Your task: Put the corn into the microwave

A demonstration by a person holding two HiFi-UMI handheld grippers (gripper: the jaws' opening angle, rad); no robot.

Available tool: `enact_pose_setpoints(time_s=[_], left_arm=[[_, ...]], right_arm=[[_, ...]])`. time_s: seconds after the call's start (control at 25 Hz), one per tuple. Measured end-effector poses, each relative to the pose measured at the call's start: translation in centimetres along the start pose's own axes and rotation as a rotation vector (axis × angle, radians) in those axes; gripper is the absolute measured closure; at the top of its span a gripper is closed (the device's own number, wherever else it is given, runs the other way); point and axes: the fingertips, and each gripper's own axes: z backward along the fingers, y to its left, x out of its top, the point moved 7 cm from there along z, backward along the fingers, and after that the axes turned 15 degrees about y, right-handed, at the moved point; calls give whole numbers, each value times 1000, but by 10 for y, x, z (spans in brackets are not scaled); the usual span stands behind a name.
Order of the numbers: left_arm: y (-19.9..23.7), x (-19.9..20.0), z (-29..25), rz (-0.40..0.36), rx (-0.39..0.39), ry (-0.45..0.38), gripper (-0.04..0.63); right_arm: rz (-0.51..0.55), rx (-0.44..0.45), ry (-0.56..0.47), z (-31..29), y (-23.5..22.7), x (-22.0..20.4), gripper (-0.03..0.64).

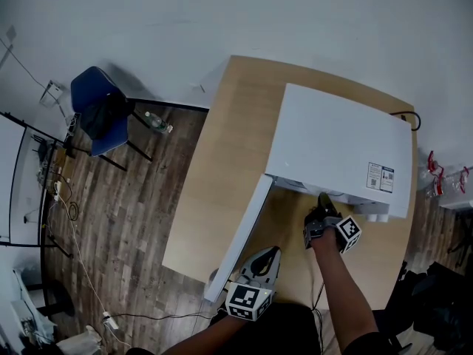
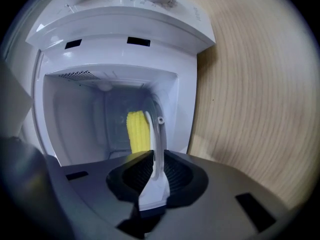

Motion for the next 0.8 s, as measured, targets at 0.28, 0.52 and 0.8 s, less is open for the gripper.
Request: enact_pose_setpoints(time_s=[0.28, 0.52, 0.8], left_arm=[[-1, 2, -3, 6, -6, -4, 581], [-10, 11, -9, -5, -60, -52, 581], [-15, 16, -20, -22, -56, -41, 581]], right_arm=[[281, -75, 54, 26, 19, -6, 511], [855, -248, 156, 31, 54, -14, 511], [1310, -420, 286, 12, 62, -27, 506]])
